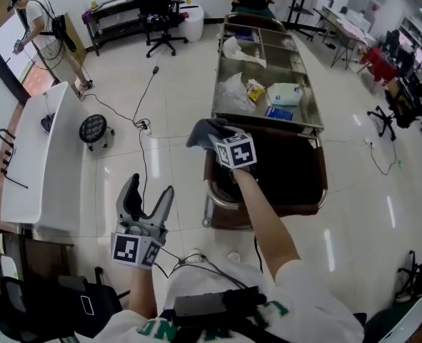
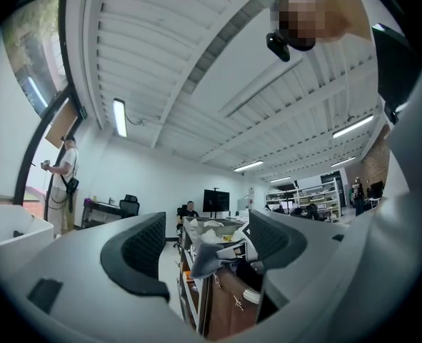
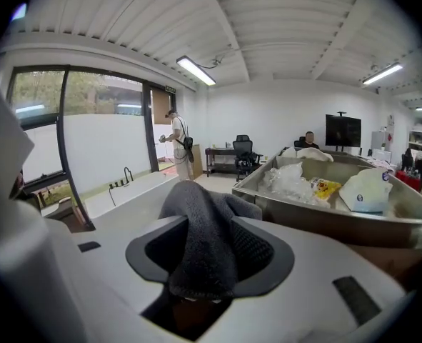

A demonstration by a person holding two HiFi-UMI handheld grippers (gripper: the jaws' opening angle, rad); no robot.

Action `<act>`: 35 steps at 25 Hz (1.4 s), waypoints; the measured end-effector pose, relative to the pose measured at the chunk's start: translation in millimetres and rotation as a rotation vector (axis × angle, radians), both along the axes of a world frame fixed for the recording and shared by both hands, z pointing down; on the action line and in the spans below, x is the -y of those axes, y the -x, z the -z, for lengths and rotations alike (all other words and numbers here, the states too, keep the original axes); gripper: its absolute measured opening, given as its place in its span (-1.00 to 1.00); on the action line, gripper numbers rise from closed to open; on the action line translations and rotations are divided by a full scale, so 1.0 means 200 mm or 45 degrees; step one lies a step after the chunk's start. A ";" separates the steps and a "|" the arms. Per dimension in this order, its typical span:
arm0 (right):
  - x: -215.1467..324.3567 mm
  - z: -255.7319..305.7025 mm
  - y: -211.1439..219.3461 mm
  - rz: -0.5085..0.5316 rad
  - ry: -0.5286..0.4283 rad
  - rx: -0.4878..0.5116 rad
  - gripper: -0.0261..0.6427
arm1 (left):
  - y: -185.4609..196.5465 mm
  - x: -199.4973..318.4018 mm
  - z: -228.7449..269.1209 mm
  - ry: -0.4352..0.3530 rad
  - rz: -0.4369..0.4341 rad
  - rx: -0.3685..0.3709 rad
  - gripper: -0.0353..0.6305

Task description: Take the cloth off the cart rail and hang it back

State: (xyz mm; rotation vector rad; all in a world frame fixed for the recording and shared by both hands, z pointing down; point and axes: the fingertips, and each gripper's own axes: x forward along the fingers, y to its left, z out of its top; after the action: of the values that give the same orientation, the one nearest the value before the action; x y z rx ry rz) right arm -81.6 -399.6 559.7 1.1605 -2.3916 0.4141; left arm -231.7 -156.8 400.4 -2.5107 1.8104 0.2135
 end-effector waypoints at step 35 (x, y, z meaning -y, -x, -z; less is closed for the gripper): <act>-0.14 0.31 -0.17 -0.037 -0.137 0.398 0.12 | -0.09 0.06 -0.02 0.021 -0.058 0.002 0.18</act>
State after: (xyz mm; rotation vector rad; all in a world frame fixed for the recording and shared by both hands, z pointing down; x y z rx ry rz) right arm -48.4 -371.9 498.0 1.2574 -2.6961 0.5145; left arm -212.8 -169.7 404.8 -2.5647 1.7632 0.1991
